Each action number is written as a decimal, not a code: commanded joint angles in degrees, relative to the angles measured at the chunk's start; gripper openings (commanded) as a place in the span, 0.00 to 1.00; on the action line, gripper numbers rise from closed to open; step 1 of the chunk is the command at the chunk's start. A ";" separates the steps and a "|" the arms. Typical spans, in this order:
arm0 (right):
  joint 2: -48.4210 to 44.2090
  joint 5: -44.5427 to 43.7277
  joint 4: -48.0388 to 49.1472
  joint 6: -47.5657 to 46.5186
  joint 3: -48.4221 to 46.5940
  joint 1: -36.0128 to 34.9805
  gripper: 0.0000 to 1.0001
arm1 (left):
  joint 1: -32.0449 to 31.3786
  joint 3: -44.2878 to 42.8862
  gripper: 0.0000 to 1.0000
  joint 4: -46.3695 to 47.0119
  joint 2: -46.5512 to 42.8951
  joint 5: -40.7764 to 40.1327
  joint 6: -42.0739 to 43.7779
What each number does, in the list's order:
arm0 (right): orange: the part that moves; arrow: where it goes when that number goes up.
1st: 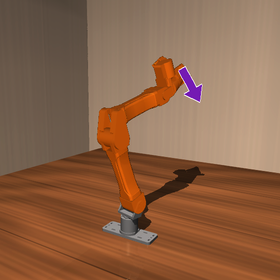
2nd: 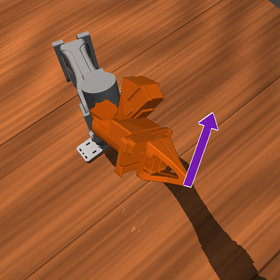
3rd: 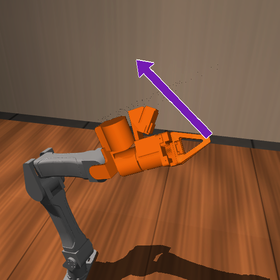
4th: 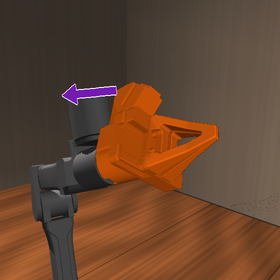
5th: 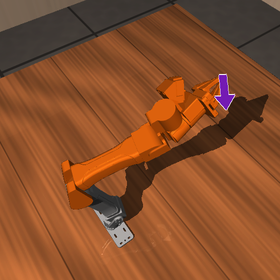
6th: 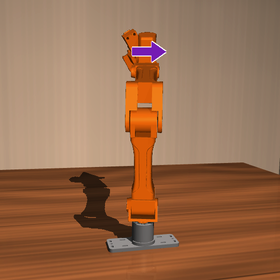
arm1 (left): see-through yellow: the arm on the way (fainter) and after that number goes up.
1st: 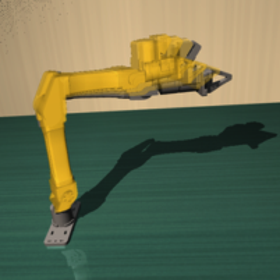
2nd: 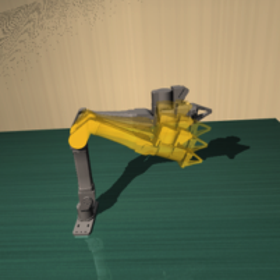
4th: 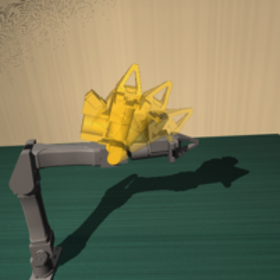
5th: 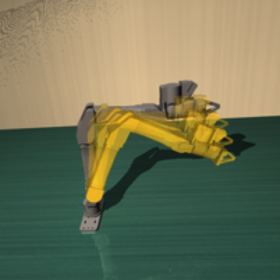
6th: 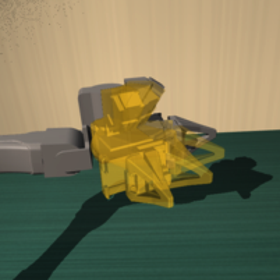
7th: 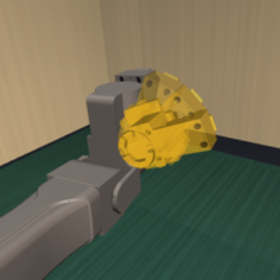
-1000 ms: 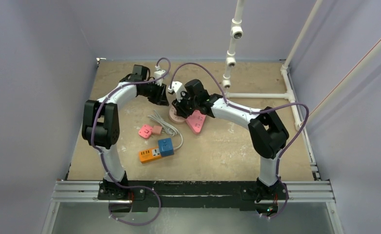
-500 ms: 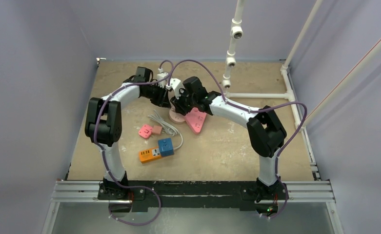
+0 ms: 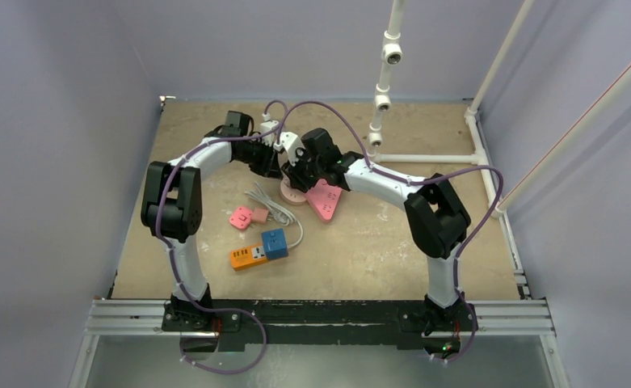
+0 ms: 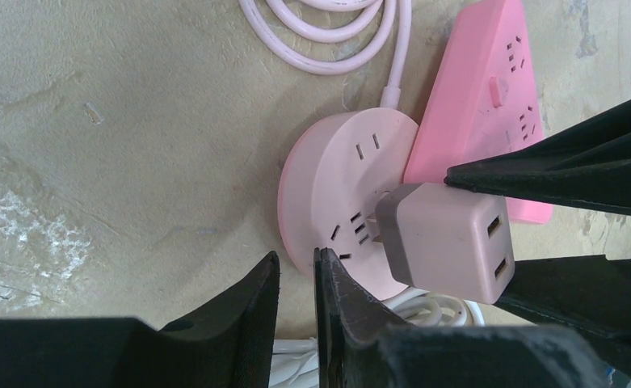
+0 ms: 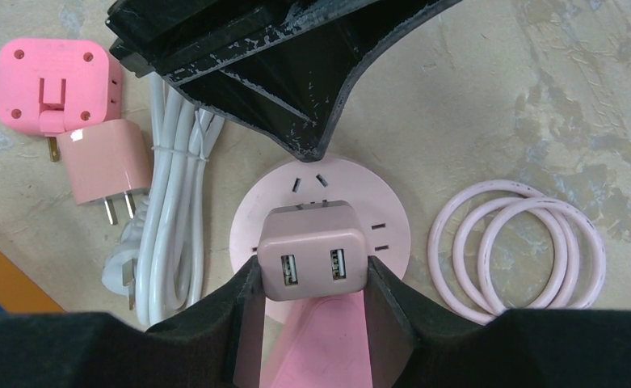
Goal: Insert the plug
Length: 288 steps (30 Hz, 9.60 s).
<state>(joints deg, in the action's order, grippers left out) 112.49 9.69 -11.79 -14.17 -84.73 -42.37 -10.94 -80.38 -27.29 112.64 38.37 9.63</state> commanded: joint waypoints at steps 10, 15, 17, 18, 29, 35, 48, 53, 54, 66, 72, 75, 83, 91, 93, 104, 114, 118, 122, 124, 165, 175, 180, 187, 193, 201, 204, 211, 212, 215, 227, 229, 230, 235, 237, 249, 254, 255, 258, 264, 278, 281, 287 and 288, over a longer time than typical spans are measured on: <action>1.15 -0.18 1.70 -1.11 -3.06 -0.08 0.00 | -0.66 -0.31 0.20 1.31 0.95 2.10 1.64; 1.72 -0.07 1.90 -1.16 -3.41 -0.08 0.00 | -0.66 -0.40 0.19 1.17 0.83 2.37 1.90; 1.90 -0.06 2.00 -1.17 -3.57 -0.16 0.00 | -0.66 -0.33 0.19 0.95 0.66 2.41 2.20; 1.94 0.09 1.92 -1.16 -3.64 -0.10 0.00 | -0.66 -0.33 0.19 0.91 0.65 2.41 2.38; 3.03 0.91 0.89 -1.64 -5.33 -0.14 0.00 | -0.66 0.34 0.17 1.50 1.65 2.16 2.68; 3.15 1.17 0.67 -1.38 -3.96 -0.10 0.00 | -0.66 0.61 0.16 1.57 2.79 1.71 3.32; 5.72 2.61 -0.47 -2.07 -5.34 -0.07 0.00 | -0.93 1.87 0.14 1.64 3.44 1.67 4.79; 6.63 1.83 -1.12 -2.16 -5.62 -0.15 0.00 | -0.56 2.21 0.13 1.86 2.98 2.30 4.79; 6.76 1.74 -1.40 -1.97 -5.56 -0.09 0.00 | -0.43 2.24 0.13 1.87 2.90 2.40 4.83; 3.10 0.55 -1.09 -0.34 -2.36 -0.05 0.00 | -0.22 2.22 0.10 3.30 2.19 2.65 3.49; 1.87 -0.01 -1.20 -0.15 -2.24 0.41 0.00 | -0.35 2.33 0.10 3.61 2.15 2.56 3.46; 1.17 -0.32 -1.34 0.02 -2.18 0.67 0.00 | -0.53 2.42 0.10 3.61 2.07 2.42 3.73; 1.33 -0.64 -1.61 0.13 -2.52 1.25 0.00 | -0.62 2.93 0.09 3.51 1.83 2.34 4.27; 2.74 -0.35 -2.15 -0.77 -3.59 1.32 0.00 | -0.68 3.21 0.09 3.65 1.75 2.75 4.00; 3.14 -0.41 -2.32 -0.72 -3.45 1.32 0.00 | -0.66 3.20 0.09 3.74 1.72 2.89 4.00; 7.07 -0.51 -3.74 -0.38 -7.74 0.41 0.00 | -1.18 3.45 0.08 4.69 3.14 3.43 3.99; 8.14 -1.37 -2.84 0.35 -7.57 0.27 0.00 | -1.41 4.00 0.07 4.79 3.76 3.66 4.53; 8.89 -1.13 -2.39 0.55 -7.84 0.10 0.00 | -1.37 4.13 0.07 4.79 3.83 3.81 4.52; 9.81 -1.34 -2.24 0.42 -7.71 -0.06 0.00 | -1.37 4.27 0.06 4.90 3.80 3.89 4.69; 10.25 -1.21 -2.37 0.33 -8.10 -0.07 0.00 | -1.37 4.33 0.06 4.88 3.88 4.06 4.70; 9.14 0.85 1.72 0.22 1.17 0.57 0.00 | 1.36 -5.77 0.26 -8.76 -1.49 11.51 4.88; 8.97 0.59 1.84 0.38 0.83 0.78 0.00 | 1.08 -3.43 0.14 -8.88 -1.30 3.36 8.55; 8.62 1.02 2.20 0.46 0.60 0.79 0.00 | -0.56 -3.92 0.12 -6.13 1.14 2.22 6.36; 8.61 1.73 2.86 0.47 1.03 0.86 0.00 | -1.18 -3.02 0.08 -7.06 3.63 -3.77 7.48; 9.35 2.26 3.34 0.46 1.21 0.85 0.00 | -1.40 -0.09 0.06 -8.49 3.77 -8.64 8.75; 10.42 2.53 3.45 0.46 0.76 0.93 0.00 | -1.49 0.81 0.02 -9.94 5.20 -11.95 9.88; 10.12 2.12 3.67 0.69 0.96 1.05 0.03 | -1.45 0.80 0.02 -10.19 5.21 -11.48 9.97; 5.20 0.28 7.30 3.39 0.27 2.36 0.34 | -1.13 -5.25 0.31 -11.63 3.01 -8.27 6.56; 4.33 0.14 7.80 3.86 0.21 2.73 0.39 | -0.98 -7.10 0.34 -12.24 2.72 -7.69 6.17; 1.90 -0.02 9.01 4.86 -0.02 3.52 0.57 | -0.69 -13.84 0.42 -15.34 2.23 -6.11 5.30; -16.44 -4.53 16.85 10.29 5.62 2.34 0.99 | 2.20 -22.73 0.99 -22.09 -7.73 -2.17 6.46; -21.73 -4.61 21.24 13.33 9.09 1.18 0.99 | 2.24 -20.49 0.99 -24.18 -10.92 -1.38 10.30; -24.03 -2.48 23.32 16.25 10.75 1.15 0.99 | 2.24 -18.65 0.99 -25.44 -12.76 -1.01 13.26; -29.51 13.81 30.78 24.06 18.39 1.49 0.99 | 2.25 -3.45 0.99 -27.19 -21.58 -1.15 26.47; -30.23 8.13 31.19 26.75 20.37 0.89 0.99 | 2.30 2.15 0.99 -25.95 -24.38 -1.44 30.89; -42.42 -19.06 28.35 33.25 29.14 -4.10 0.88 | 2.24 13.87 0.86 -22.47 -21.52 -6.08 39.60; -42.09 -19.59 26.61 33.86 28.76 -4.47 0.71 | 2.11 14.97 0.79 -22.51 -18.08 -5.95 47.94; -41.75 -19.71 26.37 33.86 28.40 -4.48 0.69 | 2.15 15.18 0.78 -22.53 -17.54 -6.24 49.65; -40.83 -20.13 26.03 34.13 27.42 -4.56 0.63 | 1.92 15.09 0.76 -22.92 -15.72 -6.31 54.16; -38.64 -20.09 26.15 35.22 26.68 -4.64 0.56 | -0.02 15.28 0.70 -22.17 -12.58 -7.45 58.49; -41.08 -21.97 25.78 37.12 29.43 -4.65 0.52 | -3.30 16.72 0.43 -19.61 -10.55 -8.74 59.17; -41.50 -22.11 25.44 37.28 29.53 -4.65 0.54 | -2.94 17.49 0.35 -18.51 -12.46 -9.95 58.42; -41.60 -21.91 25.42 36.71 28.39 -4.65 0.56 | 1.16 10.19 0.14 -20.26 -15.00 -7.93 52.43; -41.72 -21.82 25.35 36.62 28.13 -4.61 0.57 | 1.97 8.27 0.14 -21.71 -15.45 -6.87 51.92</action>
<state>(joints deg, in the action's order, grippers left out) 72.60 -11.03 13.30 22.46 -55.46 -46.61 -12.25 -64.88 -47.44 100.97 28.21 65.06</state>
